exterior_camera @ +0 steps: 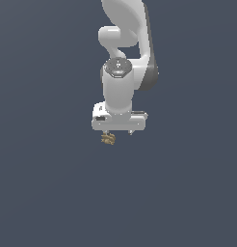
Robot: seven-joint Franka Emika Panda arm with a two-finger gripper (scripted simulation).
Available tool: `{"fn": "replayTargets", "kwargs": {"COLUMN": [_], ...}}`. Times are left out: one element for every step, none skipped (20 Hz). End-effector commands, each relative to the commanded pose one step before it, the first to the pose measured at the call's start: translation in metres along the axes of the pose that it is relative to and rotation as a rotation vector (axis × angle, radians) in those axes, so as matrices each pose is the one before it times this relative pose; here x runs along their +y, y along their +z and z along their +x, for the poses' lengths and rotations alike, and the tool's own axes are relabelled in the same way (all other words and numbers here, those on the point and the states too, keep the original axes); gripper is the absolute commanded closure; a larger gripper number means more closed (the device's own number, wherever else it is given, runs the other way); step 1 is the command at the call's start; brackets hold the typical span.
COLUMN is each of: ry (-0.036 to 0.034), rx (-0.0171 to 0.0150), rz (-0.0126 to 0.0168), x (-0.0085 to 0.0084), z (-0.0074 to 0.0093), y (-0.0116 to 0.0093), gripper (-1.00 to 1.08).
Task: Pick up the object and move it to a goal position.
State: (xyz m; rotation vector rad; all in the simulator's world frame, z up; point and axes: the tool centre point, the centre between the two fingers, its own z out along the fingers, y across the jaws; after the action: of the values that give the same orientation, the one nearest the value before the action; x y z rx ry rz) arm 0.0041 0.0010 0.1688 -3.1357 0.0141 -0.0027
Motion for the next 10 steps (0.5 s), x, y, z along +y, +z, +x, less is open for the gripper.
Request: {"fn": "replayTargets", "kwargs": {"ry": [0.0, 0.0, 0.00033, 0.00035, 0.00044, 0.00046, 0.00031, 0.00003, -0.0002, -0.00035], "rx": [0.0, 0.0, 0.00063, 0.00068, 0.00097, 0.00127, 0.00142, 0.00114, 0.00084, 0.0005], "rz": [0.0, 0.0, 0.00137, 0.00151, 0.00214, 0.00278, 0.00305, 0.00242, 0.00175, 0.00103], "x": [0.00001, 0.00007, 0.00065, 0.00083, 0.00116, 0.00147, 0.00162, 0.0013, 0.00093, 0.00057], "z": [0.0, 0.00013, 0.00027, 0.00048, 0.00065, 0.00079, 0.00087, 0.00069, 0.00047, 0.00028], "y": [0.0, -0.00015, -0.00084, -0.00114, -0.00158, -0.002, -0.00221, -0.00175, -0.00124, -0.00073], "gripper": [-0.92, -0.92, -0.92, -0.92, -0.92, -0.92, -0.92, -0.92, -0.92, -0.92]}}
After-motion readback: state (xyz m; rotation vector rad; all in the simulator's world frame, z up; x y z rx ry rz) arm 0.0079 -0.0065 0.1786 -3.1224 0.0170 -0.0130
